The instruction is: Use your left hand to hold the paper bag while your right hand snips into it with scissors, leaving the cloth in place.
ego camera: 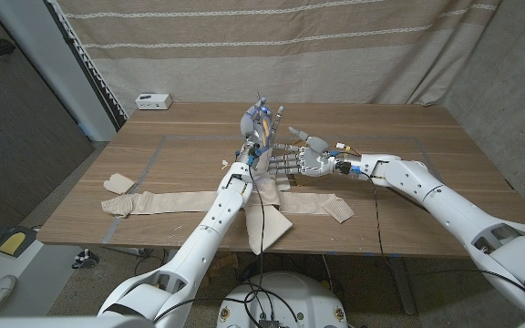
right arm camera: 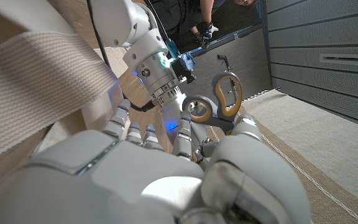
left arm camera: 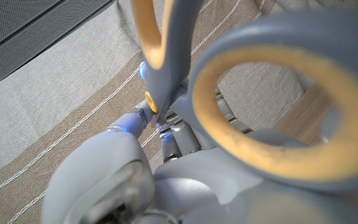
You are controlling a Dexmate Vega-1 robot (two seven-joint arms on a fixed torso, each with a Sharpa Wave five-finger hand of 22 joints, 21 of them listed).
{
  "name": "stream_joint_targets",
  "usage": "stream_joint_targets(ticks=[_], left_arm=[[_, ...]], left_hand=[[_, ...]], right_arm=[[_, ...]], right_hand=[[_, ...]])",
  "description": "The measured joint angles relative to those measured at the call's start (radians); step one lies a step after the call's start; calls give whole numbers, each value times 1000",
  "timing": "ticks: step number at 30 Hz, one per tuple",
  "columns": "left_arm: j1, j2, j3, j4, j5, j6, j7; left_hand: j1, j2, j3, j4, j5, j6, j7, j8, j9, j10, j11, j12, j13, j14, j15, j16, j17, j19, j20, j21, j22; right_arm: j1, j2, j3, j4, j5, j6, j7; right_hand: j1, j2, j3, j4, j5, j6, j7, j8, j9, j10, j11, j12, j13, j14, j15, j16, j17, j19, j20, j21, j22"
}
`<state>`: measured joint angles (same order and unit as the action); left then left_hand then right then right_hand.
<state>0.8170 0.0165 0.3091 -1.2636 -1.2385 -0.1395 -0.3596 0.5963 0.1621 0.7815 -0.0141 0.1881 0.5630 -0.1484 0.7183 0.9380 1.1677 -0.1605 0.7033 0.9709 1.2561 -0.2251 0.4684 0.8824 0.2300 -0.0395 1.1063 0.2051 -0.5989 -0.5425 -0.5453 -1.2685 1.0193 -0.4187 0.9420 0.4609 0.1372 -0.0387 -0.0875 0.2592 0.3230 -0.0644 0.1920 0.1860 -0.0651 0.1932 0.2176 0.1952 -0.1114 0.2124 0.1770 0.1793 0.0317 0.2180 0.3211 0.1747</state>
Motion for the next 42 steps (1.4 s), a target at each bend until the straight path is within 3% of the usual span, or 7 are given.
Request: stream_joint_targets(ticks=[8, 16, 19, 25, 31, 34, 42], left_arm=[[6, 4, -4, -3, 0, -2, 0], [6, 7, -7, -4, 0, -2, 0], [4, 8, -7, -3, 0, -2, 0], [-1, 8, -8, 4, 1, -2, -4], [-7, 6, -8, 15, 1, -2, -11], [-8, 4, -8, 17, 1, -1, -14], [-10, -1, -7, 24, 1, 1, -18]], left_hand=[[0, 0, 0, 0, 0, 5, 5, 0, -3, 2, 2, 0, 3, 0, 0, 0, 3, 0, 0, 0, 0], [0, 0, 0, 0, 0, 5, 5, 0, -2, 2, 2, -1, 3, 2, -2, -8, 5, 0, 0, 0, 0], [0, 0, 0, 0, 0, 5, 5, 0, 0, 5, 5, -4, 3, 2, -2, -8, 5, 0, 0, 0, 0], [1, 0, 0, 0, 0, 5, 5, 0, -1, 5, 5, -5, 3, 2, -2, -8, 5, 0, 0, 0, 0], [0, 0, 0, 0, 0, 5, 5, 0, 0, 6, 5, -8, 5, 2, -2, -8, 9, -4, -4, 0, 0], [0, 1, 0, 0, 0, 5, 5, 0, 0, 6, 5, -9, 6, 2, -2, -15, 9, -4, -4, 0, 0], [-3, 4, 0, 0, 0, 5, 5, 0, -2, 11, 3, -12, 26, 2, -2, -15, 14, -9, 2, 0, 0]], right_arm=[[4, 3, 3, 8, 2, 7, -2], [12, 3, 2, 19, -5, 12, 13], [15, 2, 0, 23, -8, 13, 20], [25, 2, -8, 34, -16, 13, 34], [38, 13, -17, 54, -21, 5, 53], [45, 20, -20, 67, -21, 1, 60], [63, 46, -24, 110, -14, -22, 89]], right_hand=[[5, 5, 7, -4, 0, 8, 0, 5, 0, 78, 10, 29, 0, 34, -7, 12, 0, 1, 0, -19, 3], [5, 5, 13, 2, 0, 3, -3, 5, 3, 182, -25, 87, 29, 91, -47, 24, 5, 51, -4, -27, 6], [1, 10, 15, 4, 0, -11, 0, 5, 3, 225, -36, 122, 53, 127, -79, 40, 15, 91, -4, -27, 11], [0, 11, 25, 11, -4, -20, 5, 12, 3, 311, -69, 235, 170, 253, -162, 111, 73, 264, -23, 36, 36], [7, 17, 48, 0, -8, 3, 28, 8, 3, 438, -131, 495, 437, 474, -243, 333, 313, 421, -156, 195, 158], [23, 9, 53, -5, -10, 16, 41, 4, 3, 450, -150, 623, 614, 490, -250, 467, 484, 429, -180, 267, 243], [32, -1, 47, -10, -12, 18, 43, 0, 3, 458, -185, 818, 887, 490, -257, 677, 739, 431, -203, 378, 368]])
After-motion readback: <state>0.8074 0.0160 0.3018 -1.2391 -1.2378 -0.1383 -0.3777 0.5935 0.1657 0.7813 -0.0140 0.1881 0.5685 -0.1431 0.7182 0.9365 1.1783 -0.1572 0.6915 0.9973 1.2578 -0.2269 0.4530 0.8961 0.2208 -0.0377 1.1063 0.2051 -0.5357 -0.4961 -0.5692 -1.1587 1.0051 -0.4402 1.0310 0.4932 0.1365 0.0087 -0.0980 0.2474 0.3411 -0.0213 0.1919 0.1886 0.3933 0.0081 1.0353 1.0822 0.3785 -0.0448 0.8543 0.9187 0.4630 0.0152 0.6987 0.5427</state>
